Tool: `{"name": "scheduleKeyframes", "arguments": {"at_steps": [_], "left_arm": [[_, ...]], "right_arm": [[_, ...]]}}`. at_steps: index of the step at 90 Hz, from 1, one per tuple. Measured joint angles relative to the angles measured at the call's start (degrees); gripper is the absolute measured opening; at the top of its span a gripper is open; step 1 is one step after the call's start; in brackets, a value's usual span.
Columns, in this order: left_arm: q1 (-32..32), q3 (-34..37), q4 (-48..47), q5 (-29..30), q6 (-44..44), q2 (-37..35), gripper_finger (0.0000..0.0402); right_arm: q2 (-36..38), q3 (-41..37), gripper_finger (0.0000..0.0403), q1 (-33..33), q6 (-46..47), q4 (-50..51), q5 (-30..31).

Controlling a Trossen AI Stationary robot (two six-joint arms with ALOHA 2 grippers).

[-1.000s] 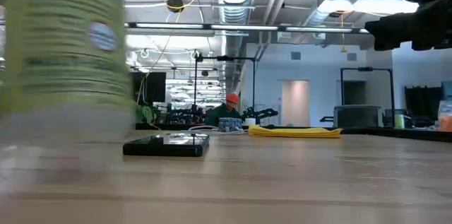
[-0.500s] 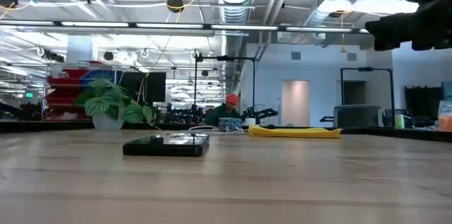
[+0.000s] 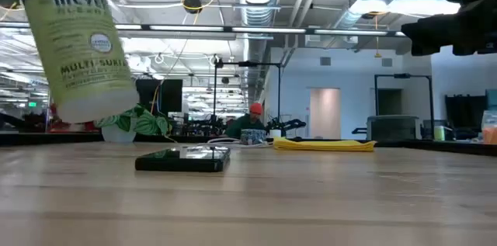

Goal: Apply microfiber cloth
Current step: Move the cleaning bottles to the middle left of the table

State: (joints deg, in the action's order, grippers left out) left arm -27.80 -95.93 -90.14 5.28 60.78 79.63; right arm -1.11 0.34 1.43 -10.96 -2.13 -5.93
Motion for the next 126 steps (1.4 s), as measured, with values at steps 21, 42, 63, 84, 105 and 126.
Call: {"name": "scheduleKeyframes", "arguments": {"at_steps": [21,42,63,84,105,126], "left_arm": [[8.52,4.19,0.07,-4.18,-10.31,-3.52,0.0039],[13.96,4.21,0.25,-2.23,-18.65,0.11,0.0039],[13.62,3.84,0.27,-3.93,-24.02,5.85,0.0039],[13.62,3.78,0.56,-2.49,-22.45,7.22,0.0051],[13.60,4.71,-0.27,-1.66,-20.02,8.39,0.0093],[13.62,4.41,0.14,-1.53,-18.59,8.27,0.0140]], "right_arm": [[-0.02,0.01,0.0127,-0.01,0.00,0.00,0.00],[-0.02,0.02,0.0127,-0.02,0.00,0.00,0.00],[0.00,0.01,0.0127,0.00,0.00,0.00,0.00],[0.00,0.00,0.0127,0.00,0.00,0.00,0.00],[-0.01,0.00,0.0127,-0.02,-0.01,0.00,0.00],[-0.01,0.01,0.0127,-0.02,0.00,0.00,0.00]]}}
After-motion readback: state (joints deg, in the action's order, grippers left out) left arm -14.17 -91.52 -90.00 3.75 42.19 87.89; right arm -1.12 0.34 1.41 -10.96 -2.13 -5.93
